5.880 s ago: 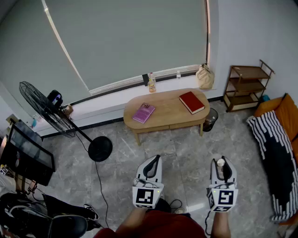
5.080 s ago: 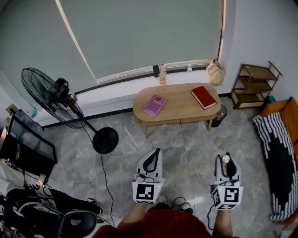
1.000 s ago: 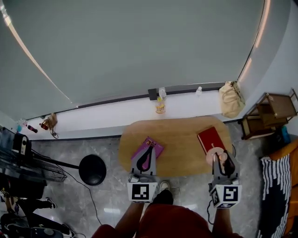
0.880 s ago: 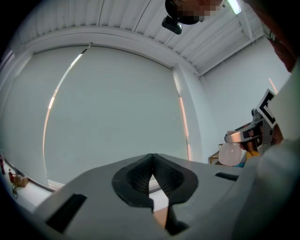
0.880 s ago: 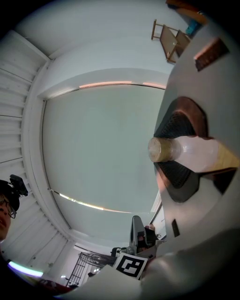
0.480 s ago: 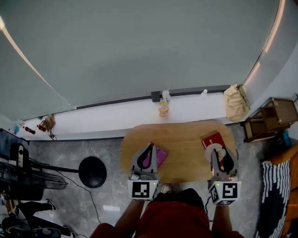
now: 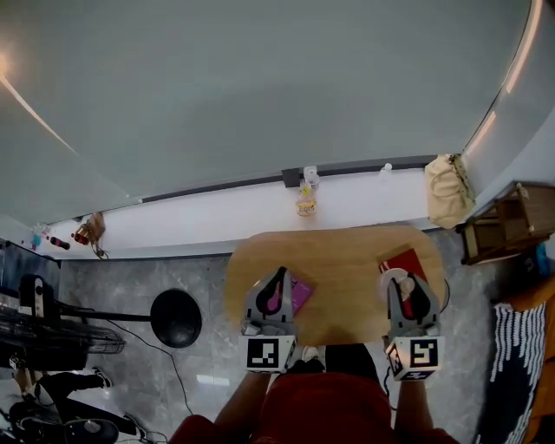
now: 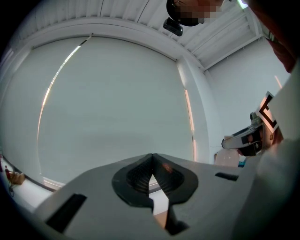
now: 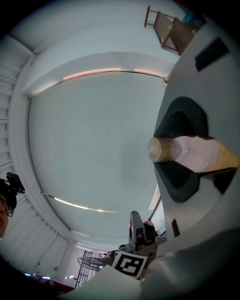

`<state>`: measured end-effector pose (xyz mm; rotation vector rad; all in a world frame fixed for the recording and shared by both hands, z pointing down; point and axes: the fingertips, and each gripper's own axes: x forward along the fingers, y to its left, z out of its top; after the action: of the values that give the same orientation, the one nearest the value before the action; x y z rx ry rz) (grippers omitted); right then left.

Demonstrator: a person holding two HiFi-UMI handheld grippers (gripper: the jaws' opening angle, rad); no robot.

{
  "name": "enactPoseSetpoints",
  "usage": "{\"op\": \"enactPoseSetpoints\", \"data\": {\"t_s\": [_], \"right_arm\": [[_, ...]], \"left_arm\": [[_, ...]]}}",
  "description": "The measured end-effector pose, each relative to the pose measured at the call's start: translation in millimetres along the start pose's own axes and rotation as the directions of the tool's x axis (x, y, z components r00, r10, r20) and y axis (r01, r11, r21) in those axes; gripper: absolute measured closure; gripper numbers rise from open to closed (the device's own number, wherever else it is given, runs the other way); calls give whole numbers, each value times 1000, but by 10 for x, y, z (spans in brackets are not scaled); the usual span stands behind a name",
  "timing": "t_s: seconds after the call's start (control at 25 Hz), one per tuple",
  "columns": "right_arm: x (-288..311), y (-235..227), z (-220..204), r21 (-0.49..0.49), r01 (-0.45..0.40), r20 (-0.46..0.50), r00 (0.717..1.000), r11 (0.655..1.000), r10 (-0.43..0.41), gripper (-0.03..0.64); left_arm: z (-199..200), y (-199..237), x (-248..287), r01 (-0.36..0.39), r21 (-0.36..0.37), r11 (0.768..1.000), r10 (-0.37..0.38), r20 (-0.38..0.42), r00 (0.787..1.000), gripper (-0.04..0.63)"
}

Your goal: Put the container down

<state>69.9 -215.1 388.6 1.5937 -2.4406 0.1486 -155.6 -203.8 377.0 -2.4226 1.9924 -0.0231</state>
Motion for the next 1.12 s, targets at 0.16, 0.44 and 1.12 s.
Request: {"op": "enactPoseSetpoints", "data": {"t_s": [0.16,0.44,1.12], "right_arm": [[228,-158,-98,-6,-23,-24,999,1000,23,476],[655,-326,-456,15,-78,-95,992,997,79,476],[1768,-446,-1912,58,-203,-367,906,977,210,477]], "left_arm": [[-72,-62,219,-6,24,1000,6,-16,1000,589],[-390,-148,565,-24,33,999,27,-94,995,589],[-1288,-166,1299,-95,-7,995,89,-287,954,589]]}}
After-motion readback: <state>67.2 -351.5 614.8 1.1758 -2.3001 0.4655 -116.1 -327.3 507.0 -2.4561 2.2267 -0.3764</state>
